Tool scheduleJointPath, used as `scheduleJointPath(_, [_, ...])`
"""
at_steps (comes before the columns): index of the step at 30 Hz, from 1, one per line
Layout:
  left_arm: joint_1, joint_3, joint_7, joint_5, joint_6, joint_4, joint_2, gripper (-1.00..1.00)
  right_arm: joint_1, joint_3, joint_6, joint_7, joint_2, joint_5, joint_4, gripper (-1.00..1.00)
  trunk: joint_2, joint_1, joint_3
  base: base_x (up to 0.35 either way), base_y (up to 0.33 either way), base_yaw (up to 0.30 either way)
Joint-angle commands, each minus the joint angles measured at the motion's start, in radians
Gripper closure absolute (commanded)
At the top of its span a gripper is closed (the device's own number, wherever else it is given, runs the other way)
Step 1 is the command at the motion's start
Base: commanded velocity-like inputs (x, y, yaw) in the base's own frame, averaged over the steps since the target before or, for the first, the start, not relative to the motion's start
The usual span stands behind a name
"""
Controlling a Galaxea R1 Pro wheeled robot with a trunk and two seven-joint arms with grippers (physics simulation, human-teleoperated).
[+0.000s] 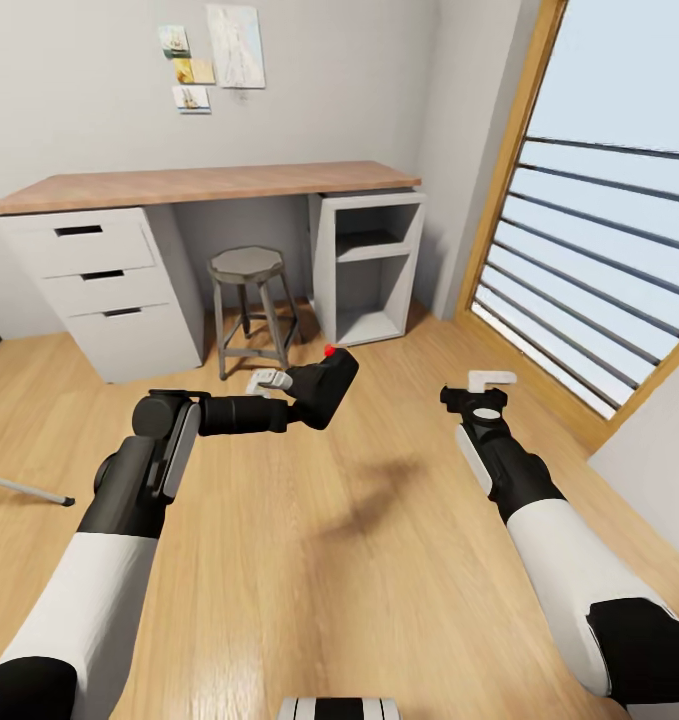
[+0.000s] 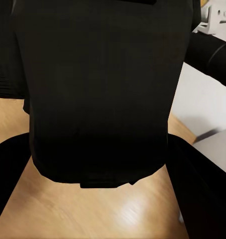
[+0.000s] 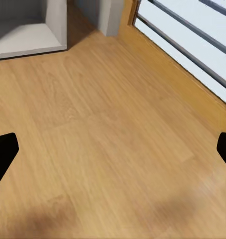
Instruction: Attach the digital camera to the camera tripod in the bedroom.
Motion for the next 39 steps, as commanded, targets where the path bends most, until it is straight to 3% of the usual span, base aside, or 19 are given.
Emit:
scheduleJointPath(1, [-0.001,0.0,0.0,0.004,0.009,0.0,0.0,1.0,-0.001,0.006,0.006,-0.009,-0.002,-0.007,-0.001,-1.0,0.0,-0.001,0.003,0.0,0.0,0.0])
scheduleJointPath(39, [-0.001,-0.002,0.0,0.004,0.009,0.0,-0.001,1.0,-0.001,0.006,0.006,-0.009,-0.002,-0.006,-0.001,-1.0,0.009,-0.018,0.15,0.0,0.0,0.019])
